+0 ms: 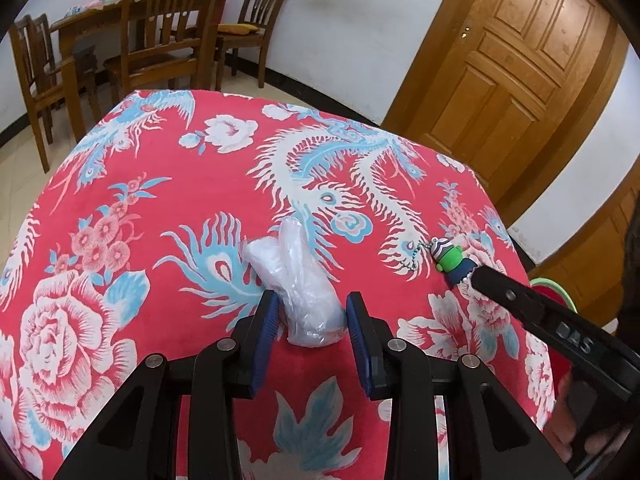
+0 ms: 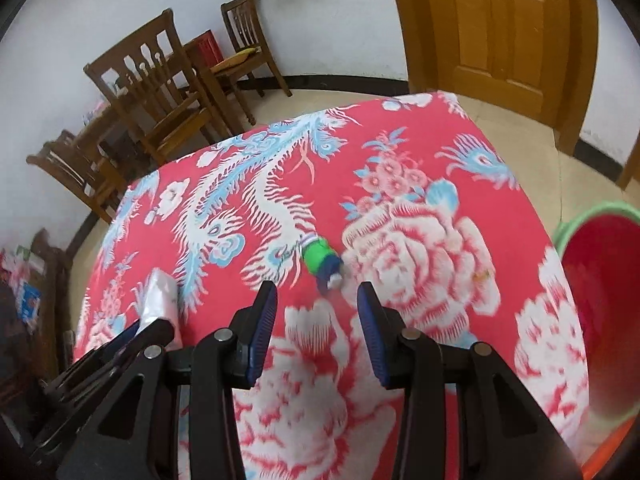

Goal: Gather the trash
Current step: 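Grasp the clear plastic bag with the left gripper while the right grasps the green toy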

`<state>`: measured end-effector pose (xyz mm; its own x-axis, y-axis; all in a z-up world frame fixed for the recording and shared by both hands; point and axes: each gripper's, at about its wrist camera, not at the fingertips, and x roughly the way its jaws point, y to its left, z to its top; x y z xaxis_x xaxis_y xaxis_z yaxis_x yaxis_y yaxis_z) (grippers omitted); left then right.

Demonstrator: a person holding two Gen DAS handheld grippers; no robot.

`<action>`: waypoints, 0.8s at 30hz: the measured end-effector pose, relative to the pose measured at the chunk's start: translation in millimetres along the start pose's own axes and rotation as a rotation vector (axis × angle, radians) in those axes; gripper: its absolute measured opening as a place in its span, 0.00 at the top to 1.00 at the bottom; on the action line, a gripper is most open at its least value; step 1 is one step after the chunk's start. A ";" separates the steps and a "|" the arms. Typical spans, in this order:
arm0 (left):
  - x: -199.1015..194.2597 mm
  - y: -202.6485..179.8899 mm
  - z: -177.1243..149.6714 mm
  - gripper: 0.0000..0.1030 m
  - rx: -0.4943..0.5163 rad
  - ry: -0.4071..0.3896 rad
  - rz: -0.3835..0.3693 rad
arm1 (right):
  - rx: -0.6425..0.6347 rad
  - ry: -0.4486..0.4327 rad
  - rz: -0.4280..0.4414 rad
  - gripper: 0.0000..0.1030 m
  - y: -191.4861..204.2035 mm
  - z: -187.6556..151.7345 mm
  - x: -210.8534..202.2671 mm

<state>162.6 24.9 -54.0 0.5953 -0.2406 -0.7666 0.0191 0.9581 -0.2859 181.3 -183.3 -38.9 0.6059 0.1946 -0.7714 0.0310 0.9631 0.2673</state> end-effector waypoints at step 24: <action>5.5 5.2 0.6 0.66 -0.022 0.008 -0.006 | -0.057 0.030 -0.036 0.77 6.8 4.8 37.3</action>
<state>166.5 28.6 -59.4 0.5888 -0.2472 -0.7696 0.0043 0.9530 -0.3028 208.0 -170.4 -63.1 0.5809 0.1642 -0.7972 0.0064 0.9785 0.2063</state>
